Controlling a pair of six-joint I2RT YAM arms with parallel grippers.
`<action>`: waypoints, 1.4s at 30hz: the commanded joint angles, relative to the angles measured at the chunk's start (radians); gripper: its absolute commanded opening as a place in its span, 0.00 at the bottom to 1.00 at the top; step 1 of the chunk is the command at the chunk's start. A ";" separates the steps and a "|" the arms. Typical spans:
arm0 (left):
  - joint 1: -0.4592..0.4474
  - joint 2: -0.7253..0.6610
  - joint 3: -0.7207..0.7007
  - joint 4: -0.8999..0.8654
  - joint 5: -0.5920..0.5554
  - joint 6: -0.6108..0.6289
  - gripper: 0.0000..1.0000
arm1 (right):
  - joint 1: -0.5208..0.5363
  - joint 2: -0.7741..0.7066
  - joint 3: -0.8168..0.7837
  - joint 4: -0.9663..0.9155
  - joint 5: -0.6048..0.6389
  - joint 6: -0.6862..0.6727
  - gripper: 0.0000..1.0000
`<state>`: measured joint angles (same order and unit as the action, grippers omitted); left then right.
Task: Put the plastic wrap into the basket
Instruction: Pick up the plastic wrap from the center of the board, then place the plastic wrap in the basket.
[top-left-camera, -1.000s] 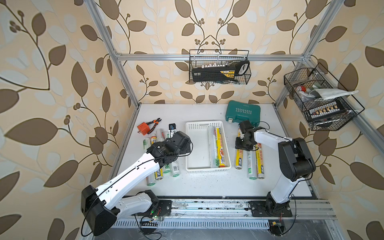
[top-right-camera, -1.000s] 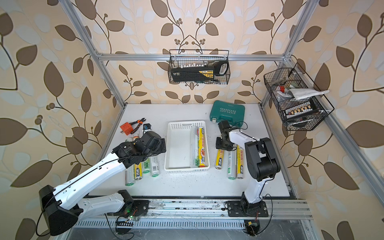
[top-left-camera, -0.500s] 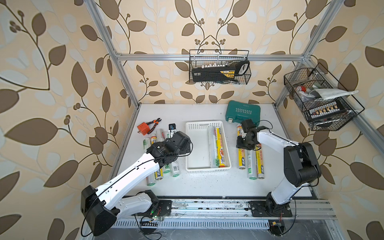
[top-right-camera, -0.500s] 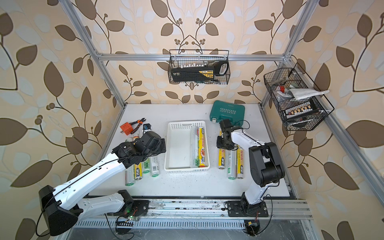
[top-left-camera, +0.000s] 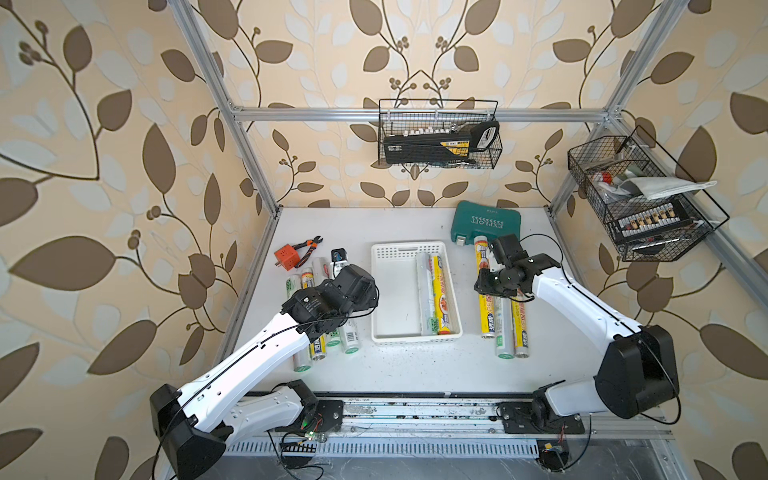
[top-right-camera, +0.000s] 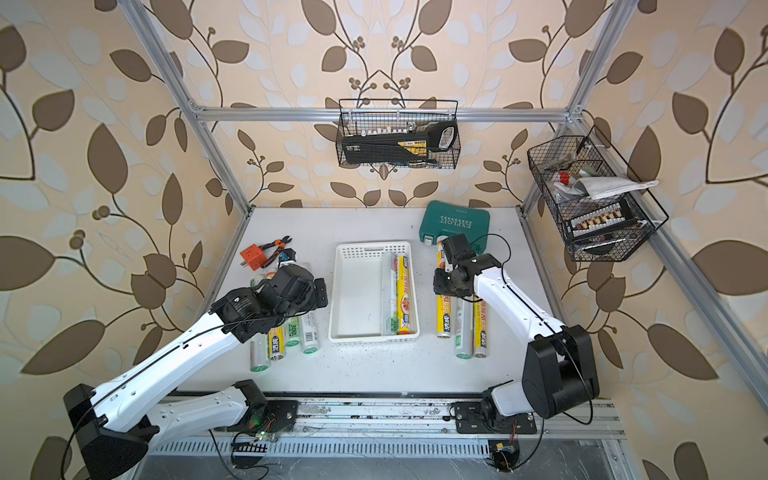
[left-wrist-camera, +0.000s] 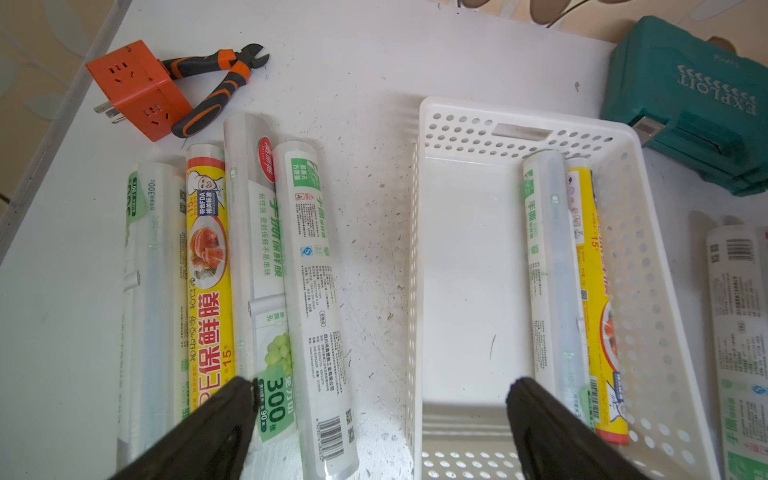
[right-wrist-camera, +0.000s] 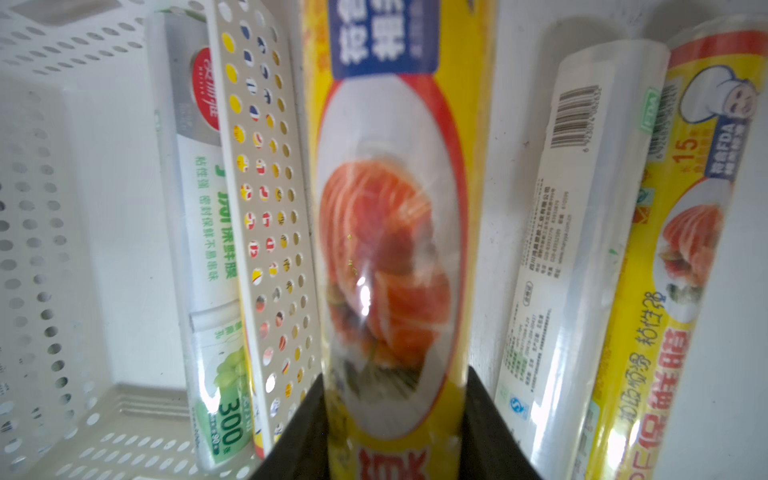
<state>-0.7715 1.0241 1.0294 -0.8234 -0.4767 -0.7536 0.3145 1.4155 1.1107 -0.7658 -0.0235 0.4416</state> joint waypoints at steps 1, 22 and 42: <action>0.009 -0.060 0.022 -0.020 0.016 -0.016 0.99 | 0.040 -0.052 0.049 0.002 -0.045 0.047 0.36; 0.009 -0.167 -0.023 -0.067 -0.010 -0.041 0.99 | 0.349 0.131 0.201 0.211 0.020 0.341 0.33; 0.009 -0.163 -0.034 -0.074 -0.032 -0.036 0.99 | 0.464 0.416 0.324 0.190 0.080 0.345 0.33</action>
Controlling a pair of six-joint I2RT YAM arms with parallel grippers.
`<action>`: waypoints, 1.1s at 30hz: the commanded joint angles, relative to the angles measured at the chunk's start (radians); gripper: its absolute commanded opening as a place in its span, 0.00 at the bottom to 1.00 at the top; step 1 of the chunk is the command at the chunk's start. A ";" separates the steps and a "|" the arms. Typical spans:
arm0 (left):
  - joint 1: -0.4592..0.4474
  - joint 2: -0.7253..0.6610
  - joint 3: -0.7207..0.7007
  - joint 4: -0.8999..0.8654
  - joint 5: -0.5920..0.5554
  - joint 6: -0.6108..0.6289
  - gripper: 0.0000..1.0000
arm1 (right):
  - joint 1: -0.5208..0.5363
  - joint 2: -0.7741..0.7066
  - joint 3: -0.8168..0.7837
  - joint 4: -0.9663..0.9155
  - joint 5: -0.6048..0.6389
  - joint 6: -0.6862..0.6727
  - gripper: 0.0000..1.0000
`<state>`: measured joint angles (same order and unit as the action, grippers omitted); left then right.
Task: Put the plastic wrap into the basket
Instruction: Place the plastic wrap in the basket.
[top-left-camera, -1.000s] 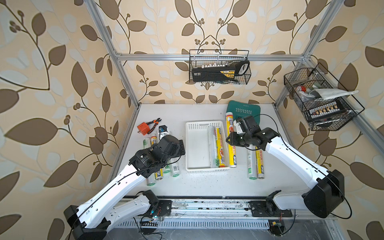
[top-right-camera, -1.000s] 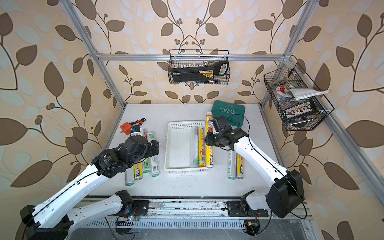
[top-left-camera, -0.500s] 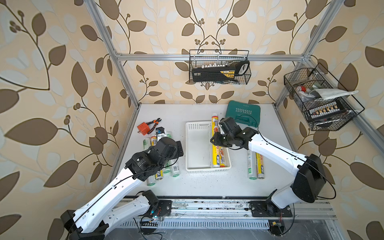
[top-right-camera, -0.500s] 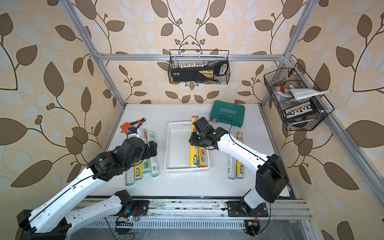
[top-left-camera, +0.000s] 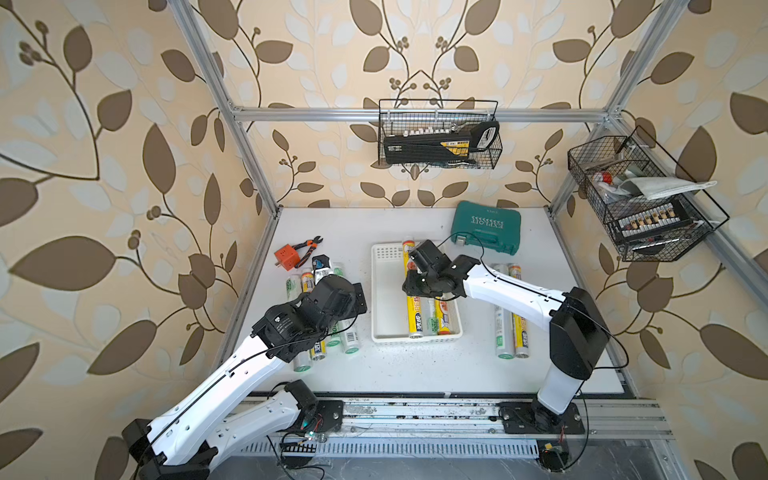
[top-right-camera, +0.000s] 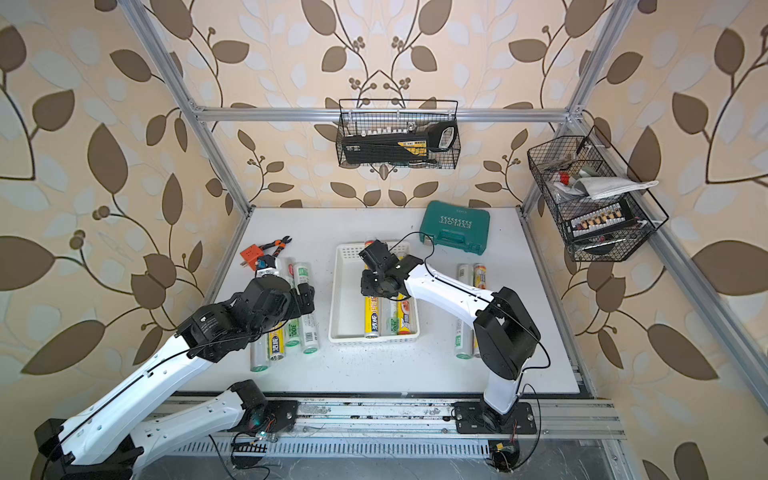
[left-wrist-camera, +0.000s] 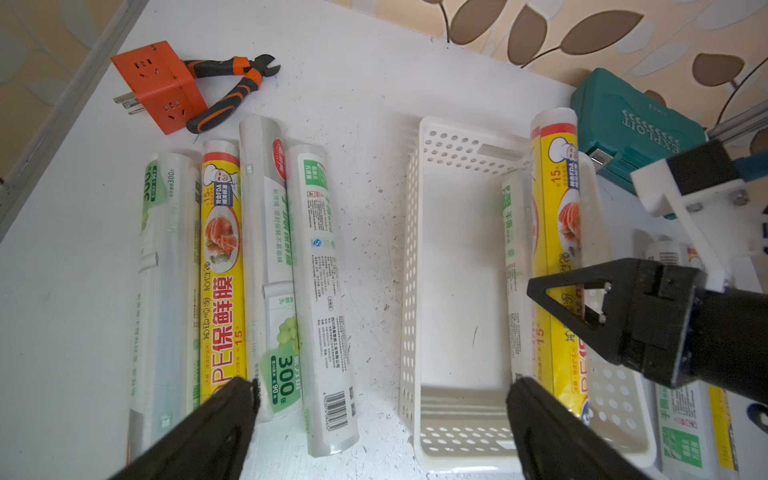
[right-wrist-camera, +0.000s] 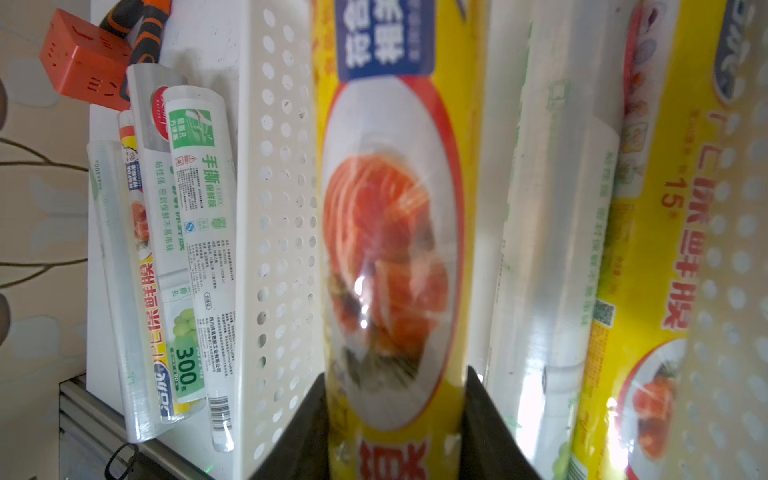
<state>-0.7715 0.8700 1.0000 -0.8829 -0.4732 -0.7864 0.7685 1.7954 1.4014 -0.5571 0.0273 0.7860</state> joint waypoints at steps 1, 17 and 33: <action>0.009 -0.008 -0.005 -0.014 -0.037 -0.003 0.99 | 0.013 0.048 0.038 -0.025 0.030 0.002 0.33; 0.009 -0.008 -0.023 -0.014 -0.048 -0.002 0.99 | 0.014 0.112 0.088 -0.063 0.085 0.002 0.33; 0.009 -0.015 -0.029 -0.018 -0.057 -0.002 0.99 | 0.020 0.175 0.143 -0.111 0.155 -0.007 0.33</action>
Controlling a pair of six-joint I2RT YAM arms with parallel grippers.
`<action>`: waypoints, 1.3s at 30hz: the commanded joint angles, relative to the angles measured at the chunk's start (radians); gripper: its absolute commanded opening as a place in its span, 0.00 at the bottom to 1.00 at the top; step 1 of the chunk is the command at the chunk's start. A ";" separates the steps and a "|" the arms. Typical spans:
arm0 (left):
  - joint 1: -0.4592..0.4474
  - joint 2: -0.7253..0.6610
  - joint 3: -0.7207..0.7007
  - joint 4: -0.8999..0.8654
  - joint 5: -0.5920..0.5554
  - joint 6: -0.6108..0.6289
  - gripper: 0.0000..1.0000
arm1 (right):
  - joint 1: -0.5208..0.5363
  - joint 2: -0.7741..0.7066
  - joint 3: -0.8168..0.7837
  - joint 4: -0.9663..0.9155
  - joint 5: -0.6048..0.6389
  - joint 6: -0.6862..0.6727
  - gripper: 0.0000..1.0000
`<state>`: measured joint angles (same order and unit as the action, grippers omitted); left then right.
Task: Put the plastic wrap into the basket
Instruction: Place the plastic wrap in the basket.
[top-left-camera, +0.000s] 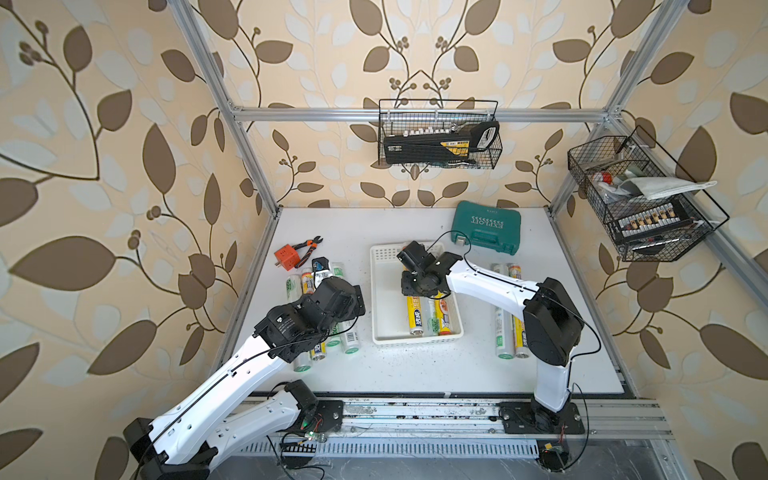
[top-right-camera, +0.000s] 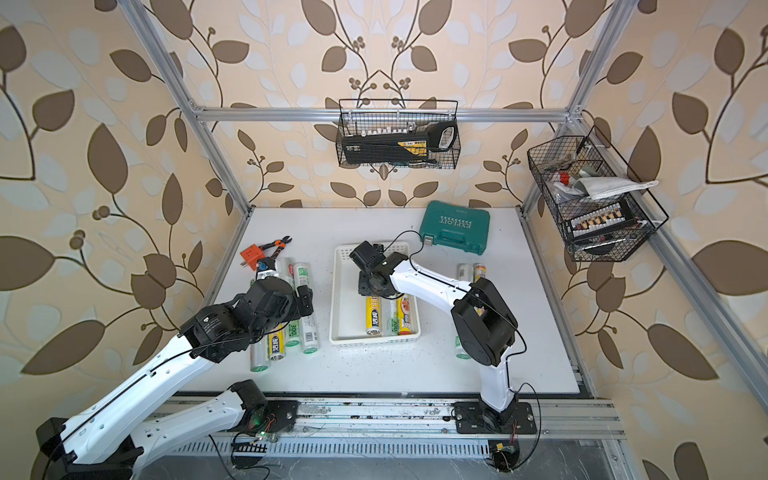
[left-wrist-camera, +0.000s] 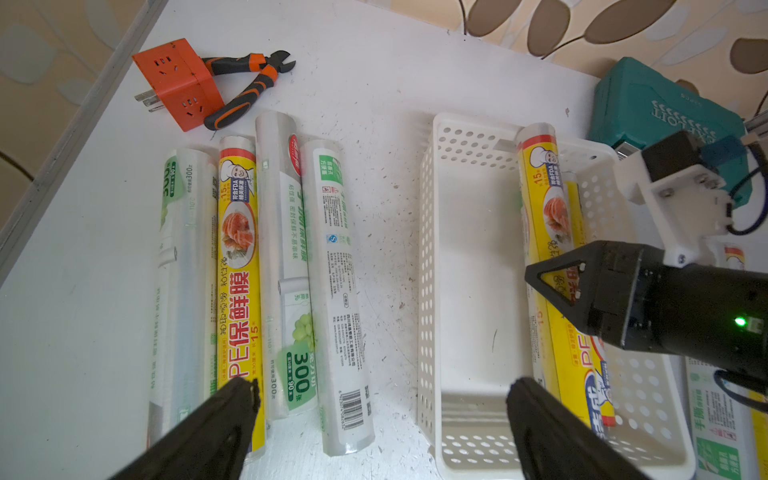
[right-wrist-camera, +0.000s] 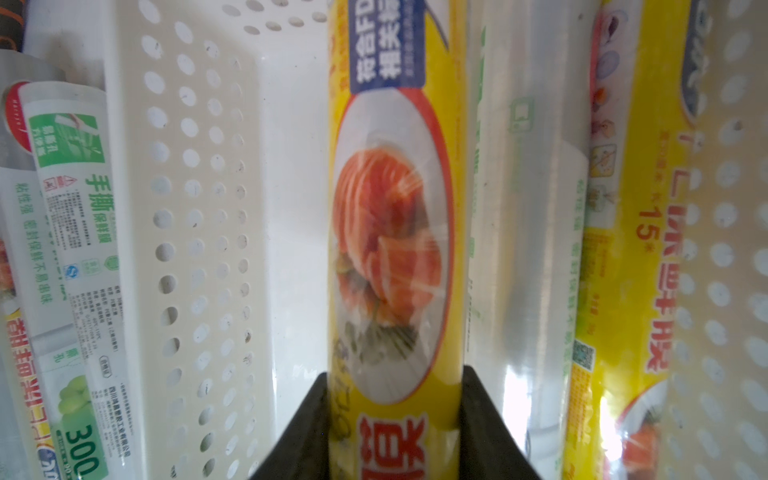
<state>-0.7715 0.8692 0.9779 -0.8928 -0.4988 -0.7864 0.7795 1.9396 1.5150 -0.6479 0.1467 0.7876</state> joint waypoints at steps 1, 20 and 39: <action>0.009 -0.013 -0.009 -0.008 -0.031 -0.001 0.99 | 0.010 0.037 0.029 -0.020 0.041 -0.008 0.33; 0.010 0.021 -0.026 0.025 -0.031 0.010 0.99 | 0.057 0.164 0.122 -0.121 0.206 -0.027 0.43; 0.012 0.022 -0.016 0.015 -0.033 -0.009 0.99 | 0.074 0.149 0.122 -0.103 0.236 -0.039 0.53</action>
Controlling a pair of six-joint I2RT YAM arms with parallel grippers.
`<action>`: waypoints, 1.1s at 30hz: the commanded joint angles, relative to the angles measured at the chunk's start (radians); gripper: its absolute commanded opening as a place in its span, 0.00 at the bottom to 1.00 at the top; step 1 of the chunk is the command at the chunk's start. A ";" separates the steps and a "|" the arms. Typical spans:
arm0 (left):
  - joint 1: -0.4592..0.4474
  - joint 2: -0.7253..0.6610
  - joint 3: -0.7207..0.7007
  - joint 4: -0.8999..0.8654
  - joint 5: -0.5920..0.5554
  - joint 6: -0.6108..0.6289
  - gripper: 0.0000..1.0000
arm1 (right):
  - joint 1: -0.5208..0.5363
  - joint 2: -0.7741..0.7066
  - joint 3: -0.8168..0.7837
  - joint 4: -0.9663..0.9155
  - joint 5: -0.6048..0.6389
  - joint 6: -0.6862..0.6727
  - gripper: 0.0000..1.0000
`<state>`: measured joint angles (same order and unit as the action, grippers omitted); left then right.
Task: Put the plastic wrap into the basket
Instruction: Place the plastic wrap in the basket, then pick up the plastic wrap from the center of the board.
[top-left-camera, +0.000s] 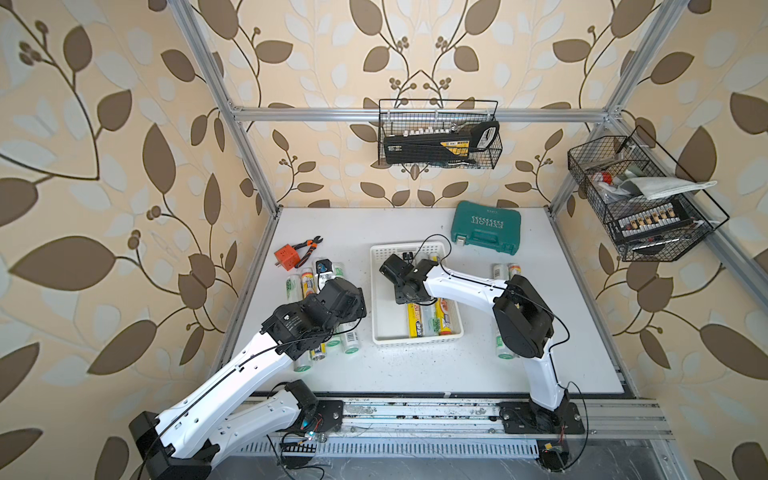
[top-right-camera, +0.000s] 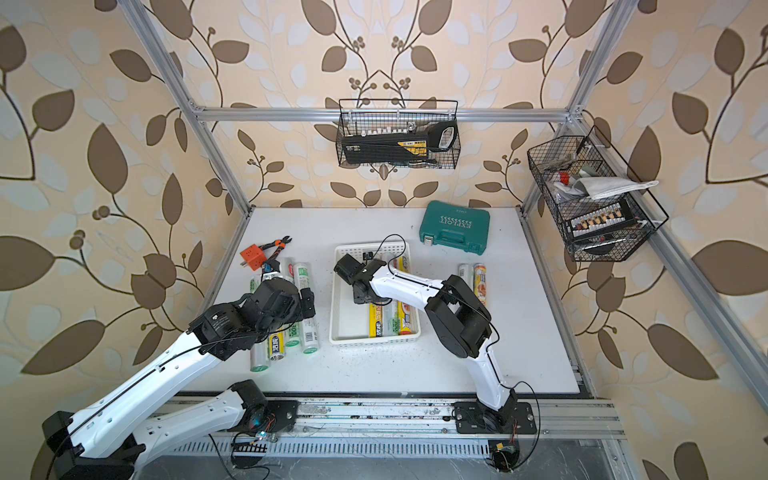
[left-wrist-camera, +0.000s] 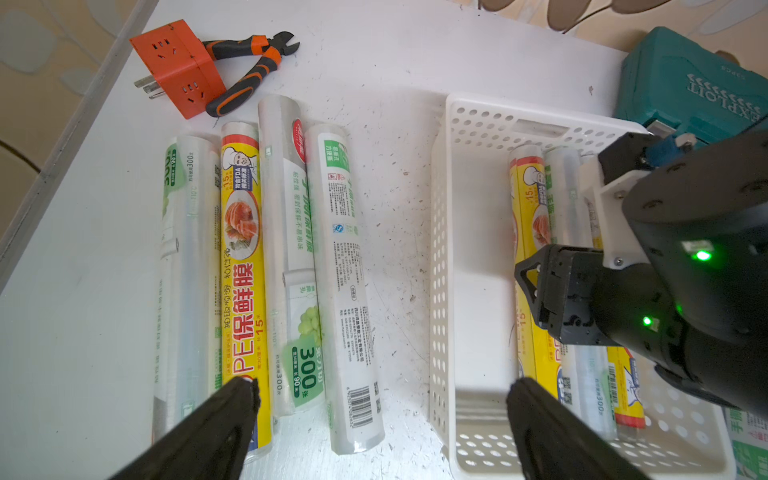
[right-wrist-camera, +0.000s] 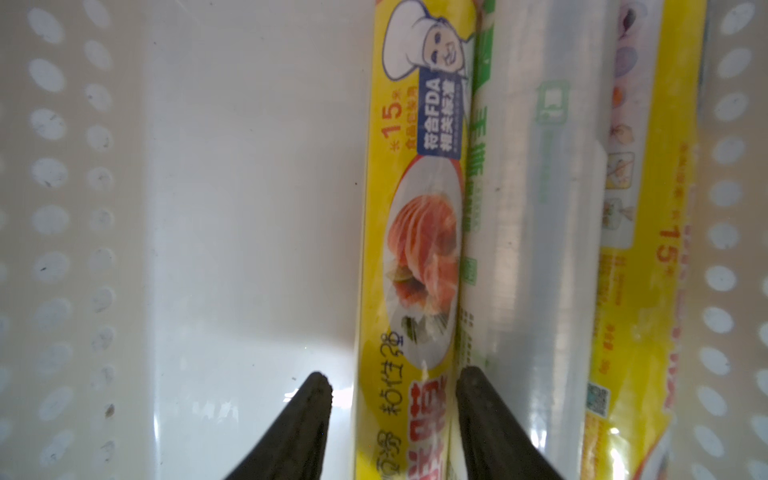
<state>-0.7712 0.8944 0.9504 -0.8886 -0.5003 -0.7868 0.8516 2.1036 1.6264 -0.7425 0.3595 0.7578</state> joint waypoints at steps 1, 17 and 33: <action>0.012 0.000 0.011 0.011 -0.031 -0.011 0.99 | 0.002 -0.025 0.005 -0.004 0.021 -0.011 0.53; 0.013 0.031 0.014 0.017 -0.017 -0.035 0.99 | -0.006 -0.249 -0.042 -0.033 -0.050 -0.085 0.59; 0.015 0.255 0.026 0.044 0.001 -0.053 0.99 | -0.088 -0.564 -0.214 -0.018 -0.073 -0.184 0.68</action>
<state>-0.7689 1.1038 0.9524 -0.8604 -0.4953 -0.8215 0.7860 1.5887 1.4826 -0.7925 0.2955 0.6079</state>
